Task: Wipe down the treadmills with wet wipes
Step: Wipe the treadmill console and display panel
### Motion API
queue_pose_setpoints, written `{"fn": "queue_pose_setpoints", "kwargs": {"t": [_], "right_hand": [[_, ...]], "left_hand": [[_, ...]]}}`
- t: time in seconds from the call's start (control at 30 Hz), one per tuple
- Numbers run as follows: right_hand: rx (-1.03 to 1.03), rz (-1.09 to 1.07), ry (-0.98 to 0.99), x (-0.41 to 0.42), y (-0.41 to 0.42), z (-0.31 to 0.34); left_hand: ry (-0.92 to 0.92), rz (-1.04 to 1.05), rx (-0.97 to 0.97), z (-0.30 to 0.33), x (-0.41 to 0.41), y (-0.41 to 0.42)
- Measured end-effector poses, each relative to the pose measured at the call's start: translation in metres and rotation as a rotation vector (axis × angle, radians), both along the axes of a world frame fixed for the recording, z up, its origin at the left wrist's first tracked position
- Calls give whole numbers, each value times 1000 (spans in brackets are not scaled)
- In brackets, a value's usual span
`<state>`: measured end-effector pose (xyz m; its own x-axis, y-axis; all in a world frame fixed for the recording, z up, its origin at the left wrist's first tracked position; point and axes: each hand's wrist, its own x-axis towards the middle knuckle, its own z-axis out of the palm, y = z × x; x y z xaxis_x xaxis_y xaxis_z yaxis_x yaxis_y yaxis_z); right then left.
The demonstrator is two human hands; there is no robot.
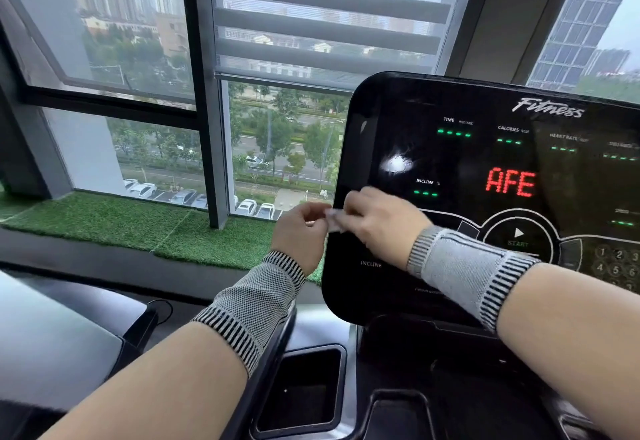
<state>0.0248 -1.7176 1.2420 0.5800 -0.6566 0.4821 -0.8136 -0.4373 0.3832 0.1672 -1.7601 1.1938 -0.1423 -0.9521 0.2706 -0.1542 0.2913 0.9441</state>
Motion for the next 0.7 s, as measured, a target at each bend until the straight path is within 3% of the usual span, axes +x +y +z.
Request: {"fn": "queue_pose_setpoints", "kwargs": {"t": [0.1, 0.27, 0.4, 0.57, 0.7], "right_hand": [[-64, -104, -182, -5, -7, 14], [-10, 29, 50, -1, -4, 0], [-85, -100, -177, -5, -16, 18], [-37, -13, 23, -4, -11, 10], [-96, -107, -157, -6, -21, 21]], "left_hand": [[18, 5, 13, 1, -1, 0], [10, 2, -3, 7, -1, -3], [19, 10, -1, 14, -2, -4], [0, 23, -13, 22, -1, -7], [1, 23, -13, 29, -3, -8]]}}
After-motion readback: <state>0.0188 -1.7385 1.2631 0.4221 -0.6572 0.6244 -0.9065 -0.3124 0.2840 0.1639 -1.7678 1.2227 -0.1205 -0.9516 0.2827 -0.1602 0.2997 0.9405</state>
